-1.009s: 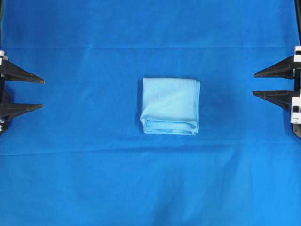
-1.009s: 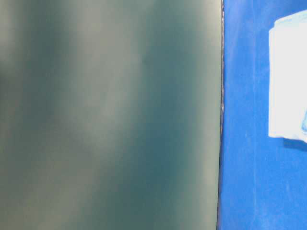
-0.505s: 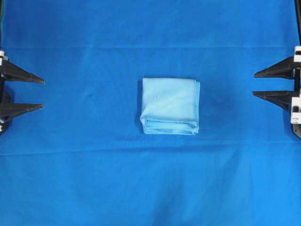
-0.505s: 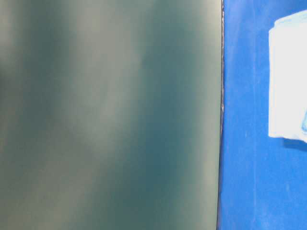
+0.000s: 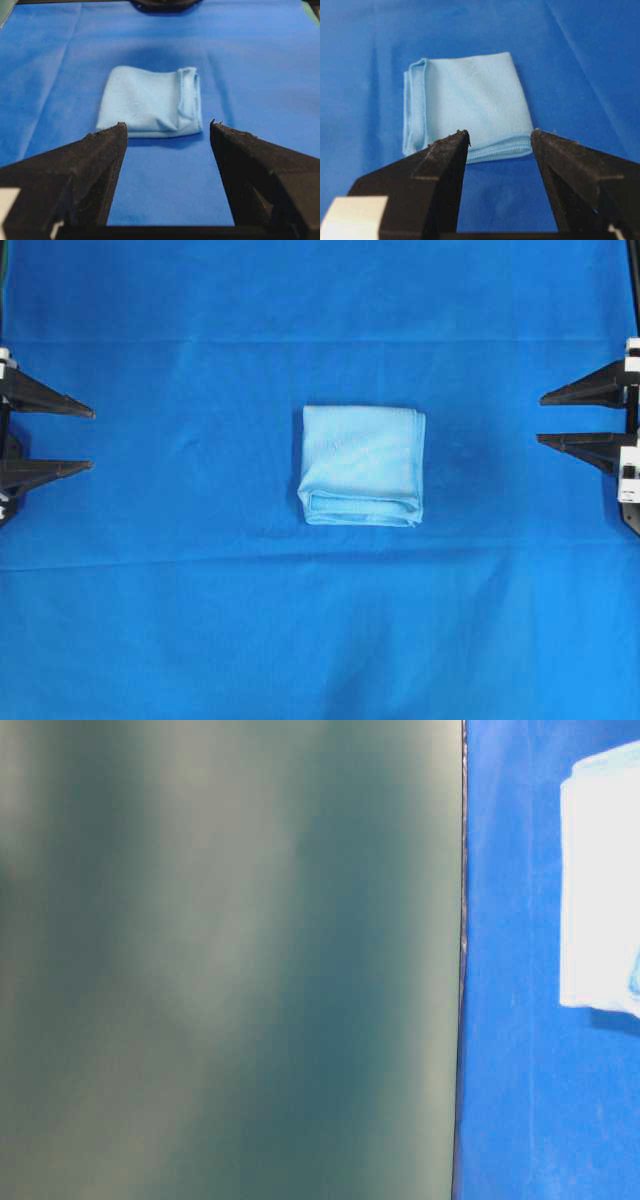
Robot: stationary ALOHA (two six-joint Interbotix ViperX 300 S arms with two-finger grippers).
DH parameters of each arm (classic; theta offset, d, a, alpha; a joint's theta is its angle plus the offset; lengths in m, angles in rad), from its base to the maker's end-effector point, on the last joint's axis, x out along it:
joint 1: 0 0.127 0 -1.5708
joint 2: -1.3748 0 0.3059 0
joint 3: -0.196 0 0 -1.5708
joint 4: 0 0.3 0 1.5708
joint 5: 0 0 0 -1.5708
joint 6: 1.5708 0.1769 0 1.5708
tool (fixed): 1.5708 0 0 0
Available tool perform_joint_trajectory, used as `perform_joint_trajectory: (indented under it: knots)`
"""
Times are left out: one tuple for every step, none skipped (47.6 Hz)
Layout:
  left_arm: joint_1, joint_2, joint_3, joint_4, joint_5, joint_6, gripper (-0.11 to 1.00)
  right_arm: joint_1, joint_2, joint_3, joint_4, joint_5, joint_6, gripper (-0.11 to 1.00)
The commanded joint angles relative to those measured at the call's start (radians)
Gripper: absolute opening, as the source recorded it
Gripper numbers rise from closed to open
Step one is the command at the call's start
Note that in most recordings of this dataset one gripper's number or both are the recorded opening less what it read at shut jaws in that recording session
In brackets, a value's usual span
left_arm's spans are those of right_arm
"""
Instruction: Fold the light blue towel.
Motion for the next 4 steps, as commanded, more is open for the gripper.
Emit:
perform_joint_trajectory:
  knots:
    - [0.003, 0.009, -0.011, -0.002, -0.009, -0.002, 0.61, -0.003, 0.014, -0.014, -0.002, -0.009, 0.002, 0.58]
    - [0.003, 0.009, -0.011, -0.002, -0.009, -0.002, 0.61, -0.003, 0.014, -0.012, -0.002, -0.009, 0.002, 0.58]
    - [0.002, 0.009, -0.011, -0.002, -0.009, -0.002, 0.61, -0.002, 0.014, -0.012, -0.002, -0.009, 0.002, 0.58]
    - [0.003, 0.011, -0.011, -0.002, -0.009, -0.002, 0.61, -0.003, 0.014, -0.012, -0.003, -0.009, 0.000, 0.58]
